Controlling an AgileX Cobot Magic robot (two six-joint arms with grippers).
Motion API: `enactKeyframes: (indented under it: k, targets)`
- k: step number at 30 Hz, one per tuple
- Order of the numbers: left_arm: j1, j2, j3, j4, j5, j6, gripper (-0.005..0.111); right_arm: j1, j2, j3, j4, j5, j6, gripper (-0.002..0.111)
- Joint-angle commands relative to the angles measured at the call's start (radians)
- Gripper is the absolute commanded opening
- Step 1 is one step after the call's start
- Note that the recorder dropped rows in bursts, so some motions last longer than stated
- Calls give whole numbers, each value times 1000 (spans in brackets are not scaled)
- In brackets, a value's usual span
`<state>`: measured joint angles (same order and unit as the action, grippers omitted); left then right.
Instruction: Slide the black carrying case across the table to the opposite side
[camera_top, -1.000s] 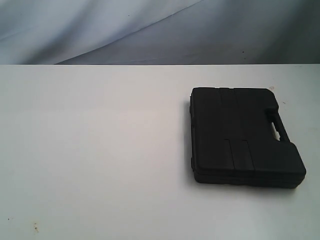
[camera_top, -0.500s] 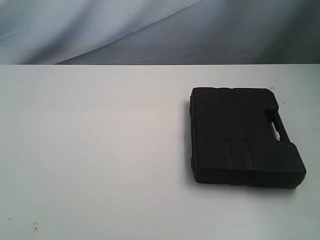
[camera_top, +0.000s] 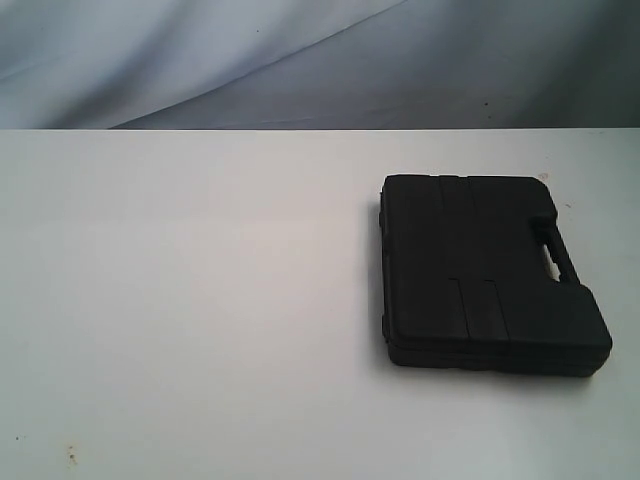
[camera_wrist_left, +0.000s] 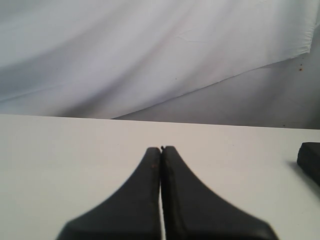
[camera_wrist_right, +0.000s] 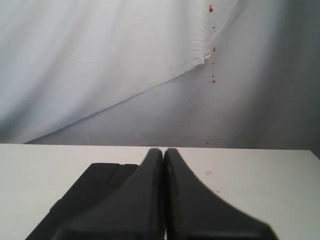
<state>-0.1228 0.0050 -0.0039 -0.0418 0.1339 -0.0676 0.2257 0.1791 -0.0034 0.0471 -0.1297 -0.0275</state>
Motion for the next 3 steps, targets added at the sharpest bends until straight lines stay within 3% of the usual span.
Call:
enactKeyframes:
  k: [1, 3]
  targets:
    - [5, -5, 4, -1, -2, -2, 1, -6, -3, 3, -1, 0, 0, 0]
    - [5, -5, 4, -1, -2, -2, 1, -6, -3, 3, -1, 0, 0, 0]
